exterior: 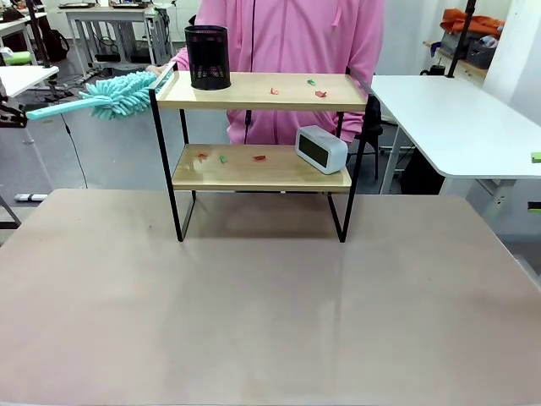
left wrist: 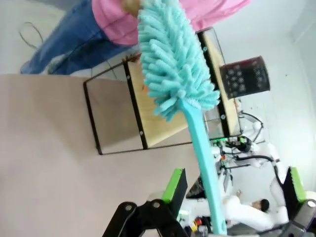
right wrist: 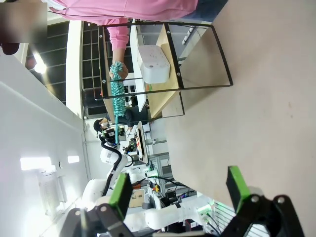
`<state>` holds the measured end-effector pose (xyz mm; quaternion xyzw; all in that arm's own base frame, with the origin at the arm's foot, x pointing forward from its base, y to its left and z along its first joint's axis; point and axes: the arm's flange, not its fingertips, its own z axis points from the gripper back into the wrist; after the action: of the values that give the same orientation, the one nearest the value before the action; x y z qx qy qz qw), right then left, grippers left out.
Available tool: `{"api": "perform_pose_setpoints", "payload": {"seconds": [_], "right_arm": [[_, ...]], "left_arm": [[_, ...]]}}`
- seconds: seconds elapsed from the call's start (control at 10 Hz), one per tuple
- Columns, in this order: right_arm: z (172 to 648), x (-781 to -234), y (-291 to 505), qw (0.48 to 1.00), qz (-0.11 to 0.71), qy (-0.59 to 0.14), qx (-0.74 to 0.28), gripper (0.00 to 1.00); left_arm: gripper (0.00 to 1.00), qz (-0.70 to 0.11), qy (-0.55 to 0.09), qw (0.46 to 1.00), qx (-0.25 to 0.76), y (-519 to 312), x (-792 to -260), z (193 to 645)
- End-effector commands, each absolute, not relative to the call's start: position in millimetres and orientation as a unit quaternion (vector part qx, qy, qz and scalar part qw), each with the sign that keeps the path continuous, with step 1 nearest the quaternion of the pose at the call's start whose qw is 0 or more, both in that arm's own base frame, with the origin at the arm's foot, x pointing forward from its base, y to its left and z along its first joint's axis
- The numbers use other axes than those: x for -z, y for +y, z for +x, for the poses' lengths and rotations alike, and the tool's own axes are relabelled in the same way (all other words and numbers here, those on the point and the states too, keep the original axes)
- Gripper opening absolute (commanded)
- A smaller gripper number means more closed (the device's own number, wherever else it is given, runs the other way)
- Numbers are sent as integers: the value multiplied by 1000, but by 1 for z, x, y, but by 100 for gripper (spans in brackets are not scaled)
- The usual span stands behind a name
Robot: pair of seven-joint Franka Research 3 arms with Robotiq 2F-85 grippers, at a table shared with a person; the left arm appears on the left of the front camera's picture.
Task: Clean the shelf.
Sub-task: Pick up the Duster from the human.
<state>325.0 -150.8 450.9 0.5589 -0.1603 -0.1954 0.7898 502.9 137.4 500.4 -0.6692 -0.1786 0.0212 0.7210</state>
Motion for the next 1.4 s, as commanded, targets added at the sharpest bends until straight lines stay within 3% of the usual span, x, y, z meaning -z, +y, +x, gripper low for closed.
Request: {"api": "perform_pose_setpoints", "payload": {"seconds": [0.0,0.7,1.1,1.2,1.3], "right_arm": [[327,-452,-150,787,563,-169,189,100],[327,-452,-150,787,563,-169,189,100],[327,-452,-150,787,563,-169,189,100],[327,-452,-150,787,563,-169,189,100],[327,-452,-150,787,563,-169,189,100]], "left_arm": [[100,-651,-143,745,-24,135,-497,513],[100,-687,-77,722,-34,94,-482,550],[100,-693,-93,713,-47,92,-484,553],[42,-686,-96,719,-48,92,-484,553],[42,-687,-93,719,-47,92,-485,552]]}}
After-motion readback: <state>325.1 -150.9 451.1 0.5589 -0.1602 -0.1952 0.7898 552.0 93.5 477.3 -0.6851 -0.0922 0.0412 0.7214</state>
